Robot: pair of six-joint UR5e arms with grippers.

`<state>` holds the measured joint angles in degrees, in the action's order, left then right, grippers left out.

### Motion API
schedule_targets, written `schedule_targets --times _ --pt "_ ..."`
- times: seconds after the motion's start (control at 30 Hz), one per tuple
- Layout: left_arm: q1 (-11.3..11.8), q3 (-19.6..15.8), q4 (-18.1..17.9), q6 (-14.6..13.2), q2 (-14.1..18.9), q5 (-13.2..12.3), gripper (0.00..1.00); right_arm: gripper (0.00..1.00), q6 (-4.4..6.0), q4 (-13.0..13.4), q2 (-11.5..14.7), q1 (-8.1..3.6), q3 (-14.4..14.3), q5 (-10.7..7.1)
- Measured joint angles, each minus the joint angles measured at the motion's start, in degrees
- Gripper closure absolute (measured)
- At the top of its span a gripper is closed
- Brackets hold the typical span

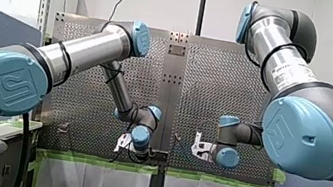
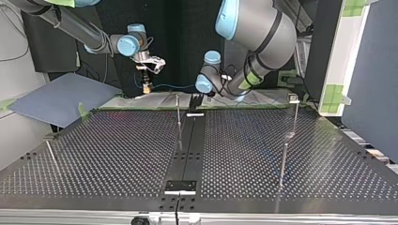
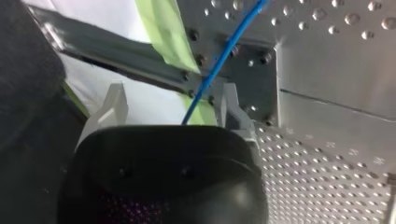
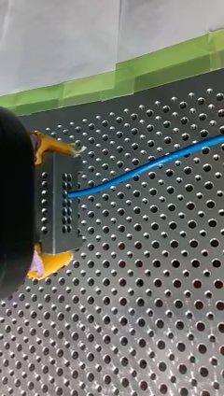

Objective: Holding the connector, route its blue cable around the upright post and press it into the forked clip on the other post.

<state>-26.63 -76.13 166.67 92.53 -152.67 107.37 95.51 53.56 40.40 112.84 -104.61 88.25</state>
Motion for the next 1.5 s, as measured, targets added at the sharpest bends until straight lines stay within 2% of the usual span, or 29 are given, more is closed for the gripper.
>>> schedule_targets --times 0.4,0.77,0.97,1.13,1.5 --pt "-0.04 0.06 -0.12 6.91 1.64 -6.95 0.00 1.00 -0.43 -0.06 0.00 -1.75 0.00 0.00" --pt "-0.29 -0.17 0.12 8.30 2.24 -13.37 0.00 1.00 -0.49 0.28 0.00 -3.53 0.46 -0.17" --pt "-0.19 -1.55 -0.55 8.75 2.87 -16.85 0.00 1.00 -0.56 1.14 -0.03 -3.70 0.49 -1.10" --pt "-0.17 -3.61 -2.88 10.71 4.56 -19.85 0.00 1.00 -0.75 1.29 -0.07 -3.66 0.49 -1.70" --pt "0.09 -4.26 -3.92 11.93 5.50 -26.60 0.00 1.00 -0.99 1.49 -0.09 -3.27 0.51 -3.23"
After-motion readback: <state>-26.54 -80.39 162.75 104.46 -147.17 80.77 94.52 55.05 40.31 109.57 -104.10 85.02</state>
